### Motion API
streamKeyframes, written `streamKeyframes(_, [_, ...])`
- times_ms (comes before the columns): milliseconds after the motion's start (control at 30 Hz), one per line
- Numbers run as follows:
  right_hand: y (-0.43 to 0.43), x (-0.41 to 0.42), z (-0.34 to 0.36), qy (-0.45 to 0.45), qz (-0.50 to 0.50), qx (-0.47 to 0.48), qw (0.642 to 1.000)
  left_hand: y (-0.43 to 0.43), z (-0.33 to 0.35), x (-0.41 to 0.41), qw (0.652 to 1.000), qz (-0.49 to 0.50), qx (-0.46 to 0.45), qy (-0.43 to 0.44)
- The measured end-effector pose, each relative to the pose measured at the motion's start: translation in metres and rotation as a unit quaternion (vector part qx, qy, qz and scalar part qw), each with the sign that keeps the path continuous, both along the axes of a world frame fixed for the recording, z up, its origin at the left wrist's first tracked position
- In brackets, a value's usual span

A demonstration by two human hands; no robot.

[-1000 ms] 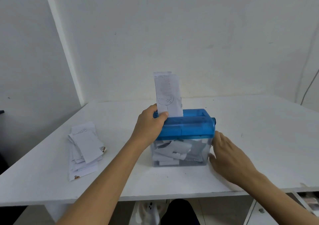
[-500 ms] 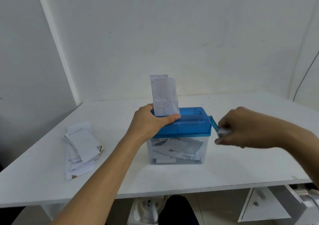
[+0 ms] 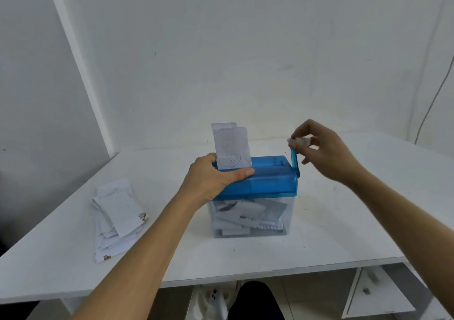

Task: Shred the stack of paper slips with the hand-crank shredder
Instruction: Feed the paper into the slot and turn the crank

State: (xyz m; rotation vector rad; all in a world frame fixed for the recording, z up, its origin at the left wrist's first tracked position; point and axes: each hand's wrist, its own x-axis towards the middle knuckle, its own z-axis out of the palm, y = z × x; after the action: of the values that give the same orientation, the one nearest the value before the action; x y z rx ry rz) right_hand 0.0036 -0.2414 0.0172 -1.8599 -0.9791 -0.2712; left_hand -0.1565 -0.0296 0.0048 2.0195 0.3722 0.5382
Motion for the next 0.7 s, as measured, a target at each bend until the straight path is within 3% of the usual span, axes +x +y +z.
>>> streamKeyframes(133, [0.016,0.004,-0.031,0.066,-0.029,0.016,0.997,0.002,-0.001,0.000,1.000,-0.015,-0.002,0.004])
streamKeyframes(333, [0.006,-0.008,-0.079,0.111,-0.032,-0.067,0.991,0.003,-0.004,0.003,1.000,-0.006,0.006,0.006])
streamKeyframes(500, [-0.019,-0.034,-0.091,0.091,0.001,-0.163,0.982,0.001,-0.004,0.003,1.000,-0.005,-0.001,0.001])
streamKeyframes(700, [-0.046,-0.051,-0.042,0.032,0.045,-0.321,0.945,0.000,-0.003,0.002,1.000,-0.007,-0.010,-0.004])
